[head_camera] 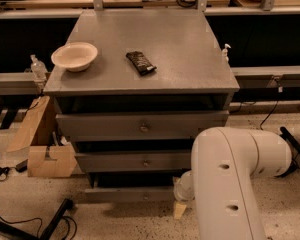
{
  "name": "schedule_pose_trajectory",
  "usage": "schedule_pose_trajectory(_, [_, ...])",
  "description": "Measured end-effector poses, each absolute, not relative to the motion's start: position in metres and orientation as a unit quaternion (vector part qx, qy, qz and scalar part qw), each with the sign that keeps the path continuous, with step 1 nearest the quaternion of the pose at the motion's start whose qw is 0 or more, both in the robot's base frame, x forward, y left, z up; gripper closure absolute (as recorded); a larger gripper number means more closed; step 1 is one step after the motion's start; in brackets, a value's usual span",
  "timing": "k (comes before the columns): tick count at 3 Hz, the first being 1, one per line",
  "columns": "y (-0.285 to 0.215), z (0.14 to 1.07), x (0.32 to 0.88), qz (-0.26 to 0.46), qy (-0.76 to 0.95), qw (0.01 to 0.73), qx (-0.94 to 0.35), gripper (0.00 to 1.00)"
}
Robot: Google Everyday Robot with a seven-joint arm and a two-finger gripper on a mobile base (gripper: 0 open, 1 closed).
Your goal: Open bottom drawer
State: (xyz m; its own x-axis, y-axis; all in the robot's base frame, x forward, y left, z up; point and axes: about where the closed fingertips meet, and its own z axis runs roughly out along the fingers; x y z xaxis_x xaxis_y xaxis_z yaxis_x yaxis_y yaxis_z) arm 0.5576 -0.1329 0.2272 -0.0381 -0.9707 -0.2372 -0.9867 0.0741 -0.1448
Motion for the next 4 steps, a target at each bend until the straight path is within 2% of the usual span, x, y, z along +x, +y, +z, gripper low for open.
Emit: schedule_pose_trajectory(4, [-0.116, 0.192, 0.561, 0.021, 0.726, 0.122, -0.676, 0.0])
